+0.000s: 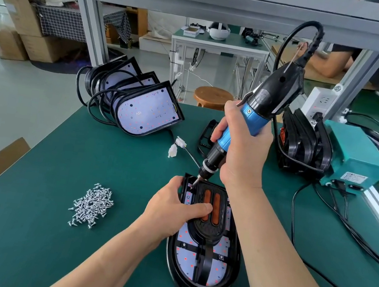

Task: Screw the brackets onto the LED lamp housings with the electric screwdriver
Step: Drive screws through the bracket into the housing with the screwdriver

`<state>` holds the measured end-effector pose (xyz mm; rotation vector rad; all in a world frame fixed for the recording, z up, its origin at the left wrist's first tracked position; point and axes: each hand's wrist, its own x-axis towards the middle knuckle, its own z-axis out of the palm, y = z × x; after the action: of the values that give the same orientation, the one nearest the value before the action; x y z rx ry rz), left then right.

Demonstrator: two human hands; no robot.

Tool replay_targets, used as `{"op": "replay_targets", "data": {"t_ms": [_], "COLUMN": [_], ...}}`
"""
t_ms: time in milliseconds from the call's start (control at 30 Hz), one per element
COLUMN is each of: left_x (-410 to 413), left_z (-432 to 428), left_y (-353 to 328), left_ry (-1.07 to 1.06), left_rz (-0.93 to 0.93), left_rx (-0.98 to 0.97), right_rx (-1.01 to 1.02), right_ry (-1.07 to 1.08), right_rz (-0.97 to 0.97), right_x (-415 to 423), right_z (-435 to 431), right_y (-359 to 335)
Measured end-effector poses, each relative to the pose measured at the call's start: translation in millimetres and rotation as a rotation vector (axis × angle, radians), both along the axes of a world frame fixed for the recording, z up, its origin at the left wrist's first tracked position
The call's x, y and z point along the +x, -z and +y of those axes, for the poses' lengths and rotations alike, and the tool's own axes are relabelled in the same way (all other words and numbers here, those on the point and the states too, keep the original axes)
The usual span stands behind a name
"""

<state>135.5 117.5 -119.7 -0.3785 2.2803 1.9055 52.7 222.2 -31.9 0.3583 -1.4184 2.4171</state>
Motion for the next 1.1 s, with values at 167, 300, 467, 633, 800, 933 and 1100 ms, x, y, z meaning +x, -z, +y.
{"op": "replay_targets", "data": {"t_ms": [167,300,467,633,800,933,1100], "left_x": [-1,-2,-5,-4,-3,-1,-1], "left_z": [0,-1,-2,-2,-3,-2,-3], "left_y": [2,4,8,9,6,2,-1], "left_ry": [-0.004,0.000,-0.004,-0.011,-0.006,0.013,0.031], "left_rz": [0.020,0.028,0.027,0.023,0.025,0.026,0.025], "left_rx": [0.014,0.036,0.026,0.016,0.002,0.017,0.040], "right_rx": [0.014,0.018,0.054,0.078,0.112,0.078,-0.039], "right_ry": [0.015,-0.009,-0.060,-0.129,-0.165,-0.156,-0.008], "right_rz": [0.002,0.003,0.014,0.037,0.032,0.036,0.039], "right_x": [0,-1,-1,2,5,12,17], "right_z": [0,-1,-7,-10,-8,-1,20], "right_y": [3,4,4,4,0,-5,-32]}}
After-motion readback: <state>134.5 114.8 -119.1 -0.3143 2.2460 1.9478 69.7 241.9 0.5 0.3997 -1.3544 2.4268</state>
